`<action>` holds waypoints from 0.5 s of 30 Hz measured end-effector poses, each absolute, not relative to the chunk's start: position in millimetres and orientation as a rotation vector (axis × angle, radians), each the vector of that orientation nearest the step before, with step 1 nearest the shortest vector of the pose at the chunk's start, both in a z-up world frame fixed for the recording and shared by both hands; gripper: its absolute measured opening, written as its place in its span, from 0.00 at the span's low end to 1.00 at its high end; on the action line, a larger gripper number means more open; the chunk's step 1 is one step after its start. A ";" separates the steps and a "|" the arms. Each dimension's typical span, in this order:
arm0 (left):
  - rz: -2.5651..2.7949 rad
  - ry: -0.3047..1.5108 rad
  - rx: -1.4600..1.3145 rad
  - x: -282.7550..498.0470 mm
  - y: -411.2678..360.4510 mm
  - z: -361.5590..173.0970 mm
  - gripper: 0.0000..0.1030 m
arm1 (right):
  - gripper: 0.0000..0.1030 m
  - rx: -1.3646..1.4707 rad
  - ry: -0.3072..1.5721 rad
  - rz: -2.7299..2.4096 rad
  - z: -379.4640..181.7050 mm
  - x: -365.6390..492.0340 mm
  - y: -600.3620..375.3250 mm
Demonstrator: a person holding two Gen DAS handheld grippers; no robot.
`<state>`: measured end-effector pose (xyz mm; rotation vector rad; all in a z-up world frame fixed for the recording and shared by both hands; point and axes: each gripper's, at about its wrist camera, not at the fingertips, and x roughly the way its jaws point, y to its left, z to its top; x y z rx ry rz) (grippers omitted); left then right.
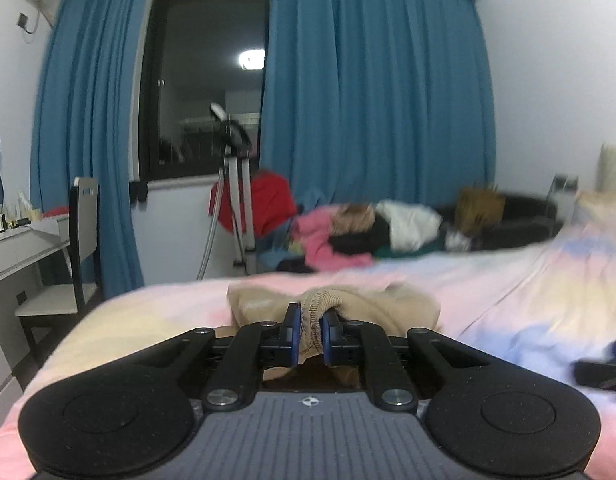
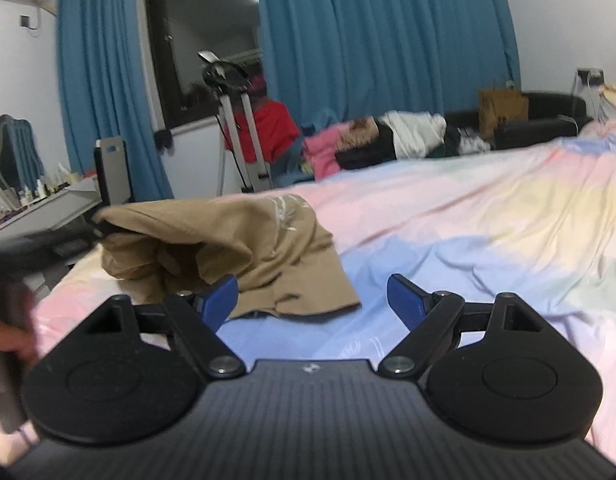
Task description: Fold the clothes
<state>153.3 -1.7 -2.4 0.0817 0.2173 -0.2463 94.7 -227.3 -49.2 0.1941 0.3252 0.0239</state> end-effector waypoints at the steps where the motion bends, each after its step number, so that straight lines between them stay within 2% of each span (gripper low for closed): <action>1: -0.261 0.206 0.071 138.1 -0.3 6.9 0.11 | 0.81 0.188 0.313 0.033 -47.2 91.4 -225.8; 11: -0.398 0.029 -0.148 -2.5 27.4 94.7 0.10 | 0.81 0.174 0.210 0.228 -22.3 40.9 -208.7; 15: -0.418 0.002 -0.213 -24.4 39.6 102.5 0.10 | 0.81 0.152 0.225 0.378 -18.4 21.2 -189.9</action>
